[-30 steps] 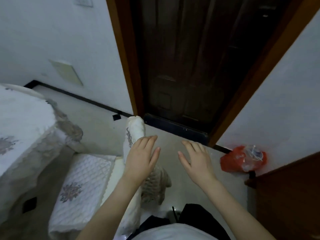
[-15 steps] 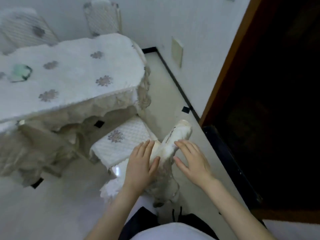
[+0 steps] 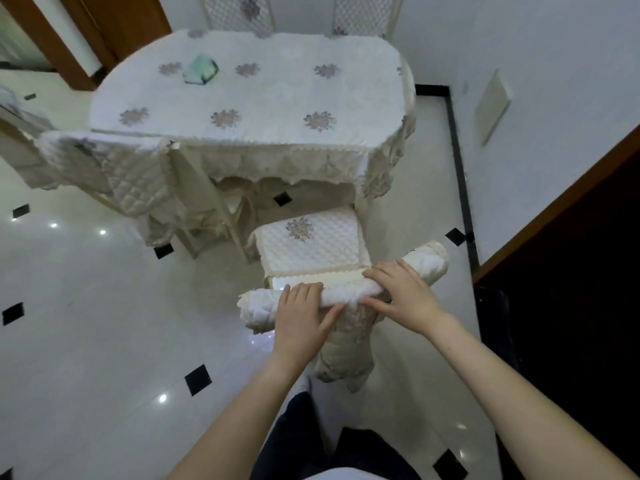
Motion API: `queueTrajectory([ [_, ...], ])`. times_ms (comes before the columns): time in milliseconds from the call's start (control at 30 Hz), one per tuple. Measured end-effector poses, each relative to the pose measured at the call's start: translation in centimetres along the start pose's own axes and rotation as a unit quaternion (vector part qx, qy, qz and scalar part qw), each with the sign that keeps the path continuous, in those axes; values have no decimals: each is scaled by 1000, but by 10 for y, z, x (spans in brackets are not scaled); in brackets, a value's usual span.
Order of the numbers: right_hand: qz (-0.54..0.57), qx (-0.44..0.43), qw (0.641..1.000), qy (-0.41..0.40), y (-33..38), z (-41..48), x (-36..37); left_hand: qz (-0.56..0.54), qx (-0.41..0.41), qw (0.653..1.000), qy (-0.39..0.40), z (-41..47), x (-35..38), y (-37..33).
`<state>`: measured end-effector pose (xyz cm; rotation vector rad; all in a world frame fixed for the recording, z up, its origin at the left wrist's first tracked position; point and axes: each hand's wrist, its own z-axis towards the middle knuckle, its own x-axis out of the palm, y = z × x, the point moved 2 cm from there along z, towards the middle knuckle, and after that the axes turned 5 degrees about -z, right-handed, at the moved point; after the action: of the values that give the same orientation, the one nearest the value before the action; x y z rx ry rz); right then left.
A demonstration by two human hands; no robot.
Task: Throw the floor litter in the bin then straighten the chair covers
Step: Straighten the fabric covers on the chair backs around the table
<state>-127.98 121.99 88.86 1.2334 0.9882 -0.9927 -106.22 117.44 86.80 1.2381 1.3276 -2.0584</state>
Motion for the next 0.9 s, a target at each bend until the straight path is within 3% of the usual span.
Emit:
queueTrajectory([
  [333,57,-1,995,-87,-7,8,9,-2,-12,998,-58,6,16,7],
  [900,77,27,993,-91,4,54,18,-14,22,998,-55,49,2,46],
])
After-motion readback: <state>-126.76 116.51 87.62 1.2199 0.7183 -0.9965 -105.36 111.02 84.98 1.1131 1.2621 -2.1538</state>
